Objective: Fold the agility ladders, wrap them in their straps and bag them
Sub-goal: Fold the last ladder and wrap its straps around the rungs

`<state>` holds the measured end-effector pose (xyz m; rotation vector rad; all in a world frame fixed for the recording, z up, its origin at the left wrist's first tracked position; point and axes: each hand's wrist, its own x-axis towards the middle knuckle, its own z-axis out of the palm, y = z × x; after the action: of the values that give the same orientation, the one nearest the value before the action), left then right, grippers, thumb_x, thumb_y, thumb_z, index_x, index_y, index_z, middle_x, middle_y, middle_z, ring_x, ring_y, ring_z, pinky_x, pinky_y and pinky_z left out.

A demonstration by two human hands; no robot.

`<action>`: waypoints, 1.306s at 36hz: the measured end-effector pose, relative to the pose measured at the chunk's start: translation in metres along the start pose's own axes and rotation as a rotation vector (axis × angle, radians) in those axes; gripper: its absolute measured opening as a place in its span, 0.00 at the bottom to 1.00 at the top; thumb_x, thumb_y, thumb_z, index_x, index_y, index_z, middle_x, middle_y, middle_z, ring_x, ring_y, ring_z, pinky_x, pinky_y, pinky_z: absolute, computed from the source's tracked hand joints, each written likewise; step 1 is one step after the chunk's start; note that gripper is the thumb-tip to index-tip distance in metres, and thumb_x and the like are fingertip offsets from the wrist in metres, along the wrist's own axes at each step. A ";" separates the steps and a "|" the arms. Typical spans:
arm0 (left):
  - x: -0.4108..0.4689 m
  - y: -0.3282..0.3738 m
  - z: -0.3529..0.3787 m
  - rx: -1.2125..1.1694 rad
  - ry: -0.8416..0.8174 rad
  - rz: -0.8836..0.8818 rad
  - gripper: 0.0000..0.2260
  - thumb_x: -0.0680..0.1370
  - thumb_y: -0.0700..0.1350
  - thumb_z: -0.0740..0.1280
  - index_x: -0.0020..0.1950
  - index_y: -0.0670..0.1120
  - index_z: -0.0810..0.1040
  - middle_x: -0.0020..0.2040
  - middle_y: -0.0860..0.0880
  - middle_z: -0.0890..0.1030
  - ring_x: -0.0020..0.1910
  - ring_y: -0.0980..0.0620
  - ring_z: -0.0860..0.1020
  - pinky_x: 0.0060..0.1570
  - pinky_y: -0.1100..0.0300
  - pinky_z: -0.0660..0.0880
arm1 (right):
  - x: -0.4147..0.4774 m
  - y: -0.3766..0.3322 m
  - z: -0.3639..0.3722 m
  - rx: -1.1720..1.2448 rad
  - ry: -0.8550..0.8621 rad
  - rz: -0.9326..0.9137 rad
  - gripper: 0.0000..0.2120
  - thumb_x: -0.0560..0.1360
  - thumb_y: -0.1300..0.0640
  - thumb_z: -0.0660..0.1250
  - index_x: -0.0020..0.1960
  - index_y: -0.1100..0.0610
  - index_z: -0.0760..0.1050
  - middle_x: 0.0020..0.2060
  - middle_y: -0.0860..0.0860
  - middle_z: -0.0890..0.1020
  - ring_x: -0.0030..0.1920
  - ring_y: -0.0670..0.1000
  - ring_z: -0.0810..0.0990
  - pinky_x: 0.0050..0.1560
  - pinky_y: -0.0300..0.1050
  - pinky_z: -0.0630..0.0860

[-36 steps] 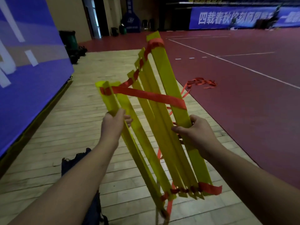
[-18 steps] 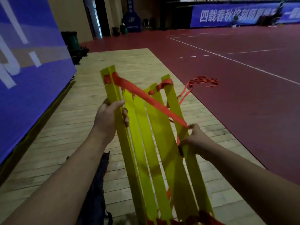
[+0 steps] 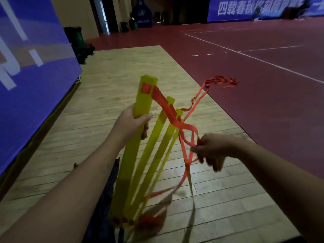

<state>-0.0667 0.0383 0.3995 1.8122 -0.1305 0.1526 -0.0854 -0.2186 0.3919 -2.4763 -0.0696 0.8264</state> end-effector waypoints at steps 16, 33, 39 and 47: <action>0.003 0.002 -0.006 0.176 -0.269 -0.167 0.05 0.80 0.39 0.67 0.52 0.42 0.72 0.32 0.40 0.74 0.25 0.46 0.73 0.27 0.55 0.72 | 0.046 0.066 -0.033 0.957 0.562 -0.013 0.43 0.78 0.66 0.70 0.81 0.54 0.45 0.66 0.65 0.73 0.60 0.60 0.80 0.57 0.54 0.79; 0.005 0.028 0.022 -0.092 -0.333 -0.249 0.06 0.79 0.46 0.68 0.49 0.45 0.73 0.31 0.46 0.73 0.23 0.49 0.70 0.25 0.60 0.69 | 0.061 0.065 0.029 0.761 0.611 0.428 0.10 0.80 0.67 0.57 0.59 0.67 0.74 0.58 0.63 0.78 0.57 0.65 0.80 0.60 0.57 0.79; 0.006 0.038 0.028 -0.424 -0.384 -0.219 0.07 0.72 0.50 0.66 0.43 0.48 0.72 0.29 0.51 0.70 0.21 0.54 0.68 0.21 0.65 0.65 | 0.061 0.077 0.071 1.109 0.263 0.448 0.32 0.84 0.39 0.52 0.66 0.69 0.66 0.58 0.67 0.77 0.57 0.64 0.78 0.58 0.57 0.77; 0.005 0.051 0.032 -0.851 -0.379 -0.023 0.09 0.74 0.51 0.59 0.43 0.46 0.71 0.27 0.51 0.69 0.19 0.55 0.67 0.21 0.67 0.61 | 0.072 0.079 0.119 1.033 -0.030 0.239 0.46 0.75 0.23 0.50 0.76 0.59 0.64 0.70 0.61 0.74 0.70 0.64 0.72 0.72 0.65 0.66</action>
<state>-0.0697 -0.0054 0.4410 0.9732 -0.3792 -0.2403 -0.1039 -0.2163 0.2333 -1.5025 0.5212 0.7271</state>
